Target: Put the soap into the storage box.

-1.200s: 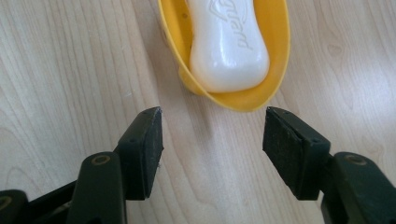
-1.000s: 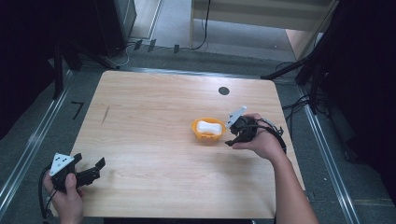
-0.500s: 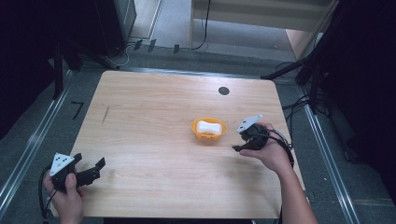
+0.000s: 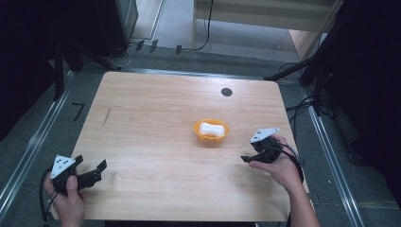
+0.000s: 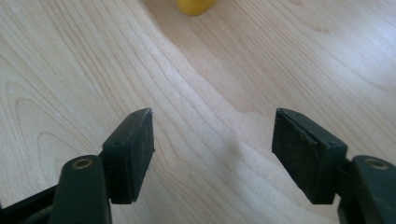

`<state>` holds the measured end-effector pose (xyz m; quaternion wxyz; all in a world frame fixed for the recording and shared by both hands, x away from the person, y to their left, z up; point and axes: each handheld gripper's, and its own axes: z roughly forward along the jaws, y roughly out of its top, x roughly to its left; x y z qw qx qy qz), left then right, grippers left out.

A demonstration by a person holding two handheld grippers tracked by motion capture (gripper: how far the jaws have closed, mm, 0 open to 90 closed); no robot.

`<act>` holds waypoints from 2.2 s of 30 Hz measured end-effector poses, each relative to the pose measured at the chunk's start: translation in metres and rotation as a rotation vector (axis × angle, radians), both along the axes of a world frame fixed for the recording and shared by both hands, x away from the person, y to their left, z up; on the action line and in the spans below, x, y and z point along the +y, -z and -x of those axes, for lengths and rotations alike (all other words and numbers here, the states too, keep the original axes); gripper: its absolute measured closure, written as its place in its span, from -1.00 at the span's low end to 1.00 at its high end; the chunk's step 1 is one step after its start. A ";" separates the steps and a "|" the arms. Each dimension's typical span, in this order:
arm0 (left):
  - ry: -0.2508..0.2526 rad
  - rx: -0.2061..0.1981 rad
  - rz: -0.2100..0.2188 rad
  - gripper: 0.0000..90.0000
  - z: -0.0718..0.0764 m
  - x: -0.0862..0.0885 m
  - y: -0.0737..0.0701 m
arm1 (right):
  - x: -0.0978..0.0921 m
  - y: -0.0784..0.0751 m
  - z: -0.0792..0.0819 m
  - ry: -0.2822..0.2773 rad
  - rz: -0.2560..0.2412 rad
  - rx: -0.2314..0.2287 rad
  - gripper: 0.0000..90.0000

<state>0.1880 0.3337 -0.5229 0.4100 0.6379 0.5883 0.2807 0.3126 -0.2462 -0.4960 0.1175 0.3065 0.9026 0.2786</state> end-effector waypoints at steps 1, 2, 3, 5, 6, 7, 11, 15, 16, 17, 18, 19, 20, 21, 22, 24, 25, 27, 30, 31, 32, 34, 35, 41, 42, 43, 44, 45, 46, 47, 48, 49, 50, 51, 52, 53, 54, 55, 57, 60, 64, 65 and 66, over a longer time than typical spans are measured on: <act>0.000 0.000 0.000 -0.81 0.000 0.000 0.000 | -0.004 0.003 0.004 0.022 -0.015 -0.001 -0.36; 0.000 -0.001 0.000 -0.81 0.000 0.000 0.000 | -0.006 0.005 0.006 0.033 -0.023 -0.003 -0.39; 0.000 0.000 -0.001 -0.81 0.000 0.000 0.000 | -0.006 0.005 0.006 0.033 -0.023 -0.003 -0.39; -0.001 0.000 0.000 -0.81 0.000 0.000 0.000 | -0.011 0.008 0.010 0.064 -0.042 -0.002 -0.43; -0.001 0.000 0.000 -0.81 0.000 0.000 0.000 | -0.012 0.010 0.012 0.079 -0.049 -0.002 -0.46; -0.001 0.000 0.000 -0.81 0.000 0.000 0.000 | -0.014 0.011 0.015 0.100 -0.058 -0.007 -0.49; 0.000 0.000 -0.002 -0.81 0.000 0.000 0.000 | -0.021 0.016 0.028 0.185 -0.103 -0.044 -0.66; 0.001 0.001 -0.004 -0.81 0.000 0.000 0.000 | -0.026 0.018 0.035 0.216 -0.132 -0.054 -0.70; 0.001 0.000 -0.004 -0.81 0.000 0.000 0.000 | -0.031 0.019 0.039 0.244 -0.146 -0.059 -0.73; 0.001 0.000 -0.004 -0.81 0.000 0.000 0.000 | -0.031 0.019 0.039 0.244 -0.146 -0.059 -0.73; 0.001 0.001 -0.004 -0.81 0.000 0.000 0.000 | -0.033 0.020 0.041 0.253 -0.157 -0.060 -0.75; 0.002 0.001 -0.005 -0.81 0.000 0.000 0.000 | -0.037 0.022 0.044 0.266 -0.175 -0.061 -0.81; 0.001 0.001 -0.005 -0.81 0.000 -0.001 0.000 | -0.039 0.023 0.046 0.272 -0.184 -0.058 -0.85; 0.001 0.001 -0.005 -0.81 0.000 -0.001 0.000 | -0.039 0.023 0.046 0.272 -0.184 -0.058 -0.85; 0.002 0.001 -0.005 -0.81 0.000 -0.001 0.000 | -0.044 0.025 0.049 0.282 -0.195 -0.062 -0.90; 0.002 0.001 -0.007 -0.81 0.000 -0.001 0.000 | -0.046 0.026 0.050 0.284 -0.204 -0.063 -0.92; 0.001 0.000 -0.006 -0.81 0.000 -0.001 0.000 | -0.051 0.028 0.054 0.297 -0.213 -0.068 -0.95; 0.002 0.000 -0.008 -0.81 0.000 -0.001 0.000 | -0.055 0.030 0.057 0.304 -0.230 -0.070 -0.98; 0.002 -0.001 -0.008 -0.81 0.000 -0.001 0.000 | -0.060 0.032 0.061 0.320 -0.245 -0.070 -1.00; 0.002 -0.001 -0.008 -0.81 0.000 -0.001 0.000 | -0.065 0.033 0.065 0.329 -0.253 -0.073 -1.00; 0.002 -0.001 -0.008 -0.81 0.000 -0.001 0.000 | -0.065 0.033 0.065 0.329 -0.253 -0.073 -1.00; 0.001 0.000 -0.006 -0.81 0.000 -0.001 0.000 | -0.072 0.035 0.070 0.344 -0.256 -0.081 -1.00; 0.002 -0.001 -0.008 -0.81 0.000 -0.001 0.000 | -0.074 0.035 0.073 0.356 -0.255 -0.082 -1.00; 0.000 -0.001 -0.012 -0.81 0.000 -0.002 0.000 | -0.087 0.039 0.082 0.380 -0.268 -0.087 -1.00; 0.000 -0.001 -0.013 -0.81 0.000 -0.002 0.000 | -0.090 0.040 0.083 0.386 -0.266 -0.086 -1.00; 0.000 -0.002 -0.015 -0.81 0.000 -0.002 0.000 | -0.094 0.043 0.087 0.398 -0.268 -0.085 -1.00; 0.000 -0.002 -0.015 -0.81 0.000 -0.002 0.000 | -0.096 0.044 0.089 0.403 -0.269 -0.084 -1.00; 0.000 -0.001 -0.016 -0.81 0.000 -0.002 0.000 | -0.098 0.045 0.090 0.410 -0.270 -0.086 -1.00; -0.001 -0.002 -0.016 -0.81 0.000 -0.002 0.000 | -0.098 0.045 0.090 0.410 -0.270 -0.086 -1.00; -0.001 -0.001 -0.019 -0.81 0.000 -0.002 0.000 | -0.103 0.046 0.093 0.420 -0.273 -0.089 -1.00; -0.001 -0.001 -0.019 -0.81 0.000 -0.002 0.000 | -0.106 0.047 0.095 0.424 -0.276 -0.091 -1.00; 0.000 -0.001 -0.019 -0.81 0.000 -0.002 0.000 | -0.108 0.048 0.096 0.430 -0.278 -0.091 -1.00; -0.001 0.000 -0.020 -0.81 0.000 -0.002 0.000 | -0.108 0.048 0.096 0.430 -0.278 -0.091 -1.00; 0.000 0.000 -0.020 -0.81 0.000 -0.002 0.000 | -0.110 0.048 0.097 0.437 -0.282 -0.093 -1.00; 0.001 0.001 -0.021 -0.81 0.000 -0.002 0.000 | -0.115 0.049 0.100 0.444 -0.283 -0.095 -1.00; 0.001 0.001 -0.021 -0.81 0.000 -0.002 0.000 | -0.115 0.049 0.100 0.444 -0.283 -0.095 -1.00; 0.000 0.000 -0.020 -0.81 0.000 -0.002 0.000 | -0.117 0.049 0.101 0.453 -0.283 -0.098 -1.00; -0.001 0.000 -0.020 -0.81 0.000 -0.002 0.000 | -0.121 0.050 0.103 0.461 -0.290 -0.102 -1.00; 0.001 -0.002 -0.009 -0.81 0.000 -0.001 0.000 | -0.123 0.050 0.104 0.464 -0.292 -0.107 -1.00; 0.002 0.001 -0.004 -0.81 0.000 -0.001 0.000 | -0.128 0.051 0.108 0.475 -0.297 -0.112 -1.00; 0.000 0.001 -0.003 -0.81 0.000 -0.001 0.000 | -0.137 0.052 0.114 0.494 -0.306 -0.120 -1.00; 0.000 0.001 -0.003 -0.81 0.000 -0.001 0.000 | -0.139 0.053 0.115 0.502 -0.311 -0.122 -1.00; 0.001 0.002 -0.002 -0.81 0.000 -0.001 0.000 | -0.140 0.053 0.116 0.506 -0.314 -0.124 -1.00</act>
